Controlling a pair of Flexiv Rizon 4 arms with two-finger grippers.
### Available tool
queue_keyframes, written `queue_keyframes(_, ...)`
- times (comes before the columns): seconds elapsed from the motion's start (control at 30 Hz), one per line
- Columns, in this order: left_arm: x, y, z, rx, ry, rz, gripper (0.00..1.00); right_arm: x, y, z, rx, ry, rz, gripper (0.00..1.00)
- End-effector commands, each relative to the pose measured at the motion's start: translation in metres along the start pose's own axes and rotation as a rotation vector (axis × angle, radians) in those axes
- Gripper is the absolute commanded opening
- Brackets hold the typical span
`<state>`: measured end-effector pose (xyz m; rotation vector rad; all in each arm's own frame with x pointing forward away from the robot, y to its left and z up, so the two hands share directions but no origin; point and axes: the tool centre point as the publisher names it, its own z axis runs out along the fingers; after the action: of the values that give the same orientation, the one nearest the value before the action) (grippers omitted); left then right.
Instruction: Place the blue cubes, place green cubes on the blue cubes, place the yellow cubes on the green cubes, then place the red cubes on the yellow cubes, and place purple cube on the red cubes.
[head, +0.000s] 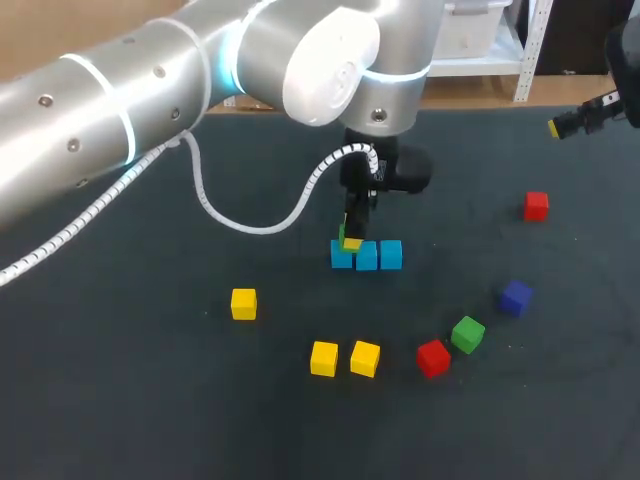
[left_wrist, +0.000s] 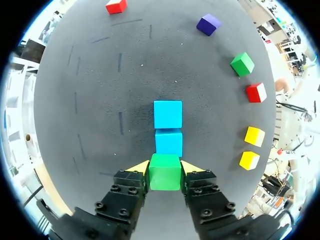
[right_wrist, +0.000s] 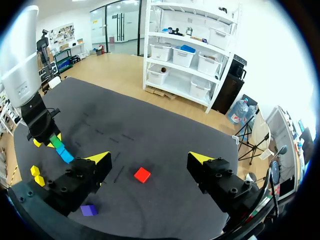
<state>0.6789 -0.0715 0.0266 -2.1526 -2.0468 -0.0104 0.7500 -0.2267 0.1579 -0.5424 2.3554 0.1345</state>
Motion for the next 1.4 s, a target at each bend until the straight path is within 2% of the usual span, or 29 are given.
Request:
queue_keyframes(0.03,-0.001,0.002,0.001,0.008,0.003,0.001,0.41,0.002,0.002,0.001,0.01,-0.008,0.001,1.0)
queue_keyframes(0.07,-0.001,0.002,0.0,0.009,0.003,0.001,0.49,0.002,0.002,0.001,0.01,-0.008,0.001,1.0)
queue_keyframes(0.1,-0.001,0.002,0.0,0.009,0.003,0.002,0.69,0.002,0.002,0.001,0.01,-0.008,0.001,1.0)
queue_keyframes(0.2,-0.001,0.001,0.0,0.009,0.004,0.004,0.97,0.002,0.002,0.001,0.01,-0.008,0.001,1.0)
queue_keyframes(0.23,-0.001,0.001,0.0,0.01,0.002,0.006,1.0,0.002,0.002,0.001,0.01,-0.008,0.001,1.0)
queue_keyframes(0.57,0.007,0.002,-0.008,-0.003,-0.01,-0.027,1.0,0.002,0.002,0.001,0.01,-0.008,0.001,1.0)
queue_keyframes(0.97,0.054,0.0,-0.042,-0.062,-0.059,-0.092,1.0,0.002,0.002,0.001,0.01,-0.008,0.001,1.0)
queue_keyframes(1.4,0.095,-0.001,-0.049,-0.114,-0.089,-0.188,1.0,0.002,0.002,0.001,0.01,-0.008,0.001,1.0)
